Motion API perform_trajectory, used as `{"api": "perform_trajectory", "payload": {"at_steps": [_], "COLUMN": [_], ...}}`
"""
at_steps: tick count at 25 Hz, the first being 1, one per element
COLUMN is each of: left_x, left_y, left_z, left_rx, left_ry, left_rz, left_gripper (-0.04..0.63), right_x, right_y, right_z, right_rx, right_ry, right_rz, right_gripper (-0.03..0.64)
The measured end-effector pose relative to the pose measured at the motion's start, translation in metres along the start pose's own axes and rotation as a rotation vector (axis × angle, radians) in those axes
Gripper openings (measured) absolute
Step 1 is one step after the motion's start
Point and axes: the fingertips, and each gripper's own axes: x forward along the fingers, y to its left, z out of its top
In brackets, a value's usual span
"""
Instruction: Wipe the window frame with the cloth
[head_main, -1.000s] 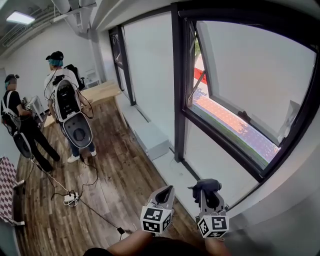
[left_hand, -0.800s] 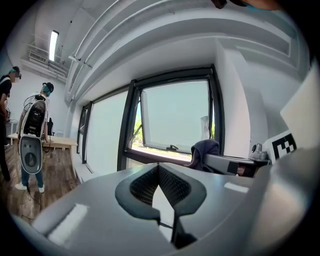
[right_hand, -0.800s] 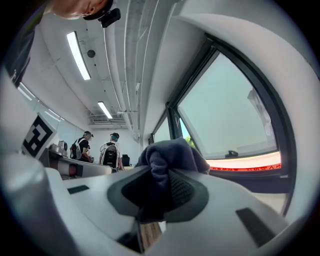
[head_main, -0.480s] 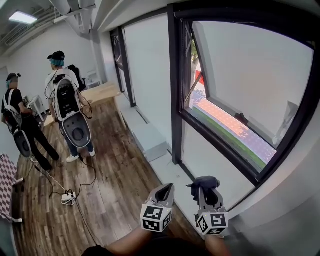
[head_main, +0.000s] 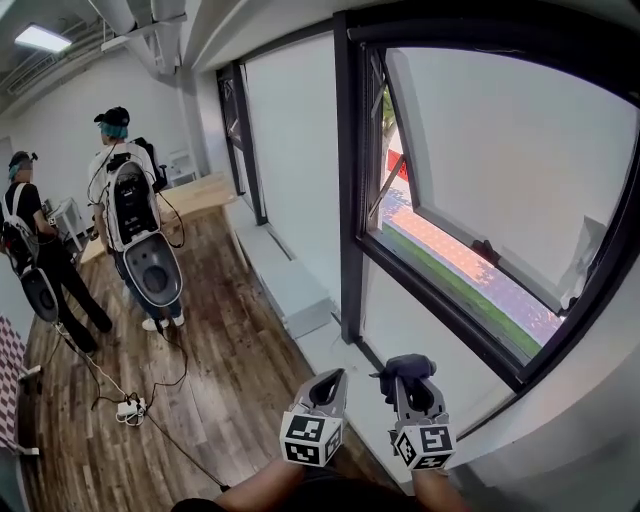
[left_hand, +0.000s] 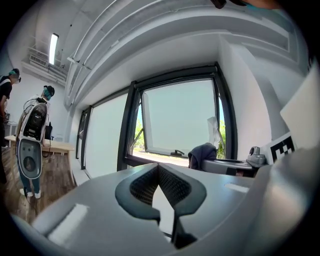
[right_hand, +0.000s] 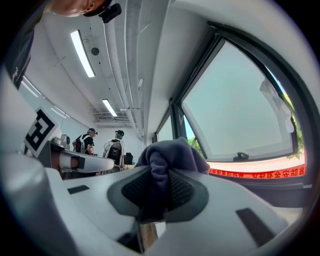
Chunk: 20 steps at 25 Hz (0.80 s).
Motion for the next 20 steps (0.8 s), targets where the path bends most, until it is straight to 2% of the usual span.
{"api": "perform_trajectory", "payload": {"at_steps": [7,20], "left_x": [0.052,0.17], "left_y": [0.032,0.133], "left_z": [-0.009,0.024], "left_rx": [-0.026,-0.012], "left_ry": [0.027,0.049], "left_rz": [-0.019,-0.038], "left_gripper": [0.009,0.009], "right_x": [0.05,0.211], "right_y": [-0.01,-0.046], "right_z": [-0.02,-0.019], "right_rx": [-0.007,0.038], "right_ry": [0.043,0.053], "right_rz": [-0.001,-0.031], "right_gripper": [0.072,0.072]}}
